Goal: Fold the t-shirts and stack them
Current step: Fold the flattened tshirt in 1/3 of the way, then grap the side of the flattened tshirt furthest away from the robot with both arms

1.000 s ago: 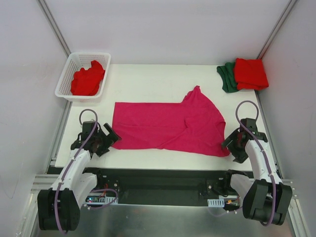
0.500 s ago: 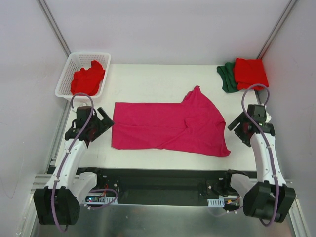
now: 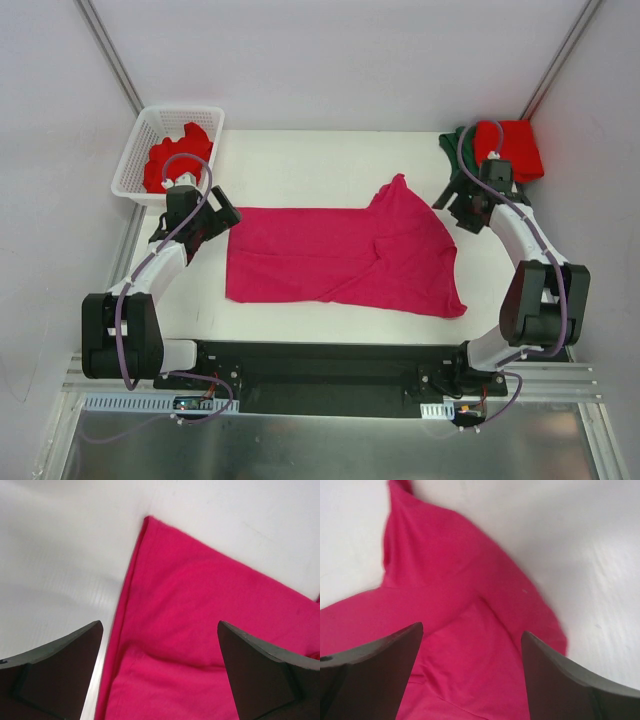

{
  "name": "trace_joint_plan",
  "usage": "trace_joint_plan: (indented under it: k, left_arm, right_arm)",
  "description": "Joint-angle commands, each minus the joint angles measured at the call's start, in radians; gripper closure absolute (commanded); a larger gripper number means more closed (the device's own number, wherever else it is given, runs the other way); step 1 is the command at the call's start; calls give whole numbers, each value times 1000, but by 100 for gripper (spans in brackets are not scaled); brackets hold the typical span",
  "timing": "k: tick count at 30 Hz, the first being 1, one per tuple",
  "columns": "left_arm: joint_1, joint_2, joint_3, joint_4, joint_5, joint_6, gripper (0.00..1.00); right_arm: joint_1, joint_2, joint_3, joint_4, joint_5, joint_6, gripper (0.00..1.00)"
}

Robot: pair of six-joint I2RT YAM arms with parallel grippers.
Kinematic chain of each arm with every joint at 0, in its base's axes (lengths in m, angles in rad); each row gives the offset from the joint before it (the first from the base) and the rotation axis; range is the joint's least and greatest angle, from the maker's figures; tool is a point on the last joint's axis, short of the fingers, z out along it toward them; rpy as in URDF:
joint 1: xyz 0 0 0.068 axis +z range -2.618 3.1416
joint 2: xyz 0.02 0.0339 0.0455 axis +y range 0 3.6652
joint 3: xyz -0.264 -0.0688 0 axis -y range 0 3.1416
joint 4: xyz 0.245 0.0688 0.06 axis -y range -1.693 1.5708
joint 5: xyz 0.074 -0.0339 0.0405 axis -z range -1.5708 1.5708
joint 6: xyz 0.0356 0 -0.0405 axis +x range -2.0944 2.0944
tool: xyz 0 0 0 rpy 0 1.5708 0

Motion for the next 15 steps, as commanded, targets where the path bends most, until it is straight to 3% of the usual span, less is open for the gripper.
trace_joint_plan:
  k: [1, 7, 15]
  left_arm:
    - [4, 48, 36, 209, 35, 56, 1]
    - [4, 170, 85, 285, 32, 104, 3]
    - [6, 303, 172, 282, 61, 118, 29]
  right_arm:
    - [65, 91, 154, 121, -111, -31, 18]
    - [106, 194, 260, 147, -179, -45, 18]
    - [108, 339, 373, 133, -228, -106, 17]
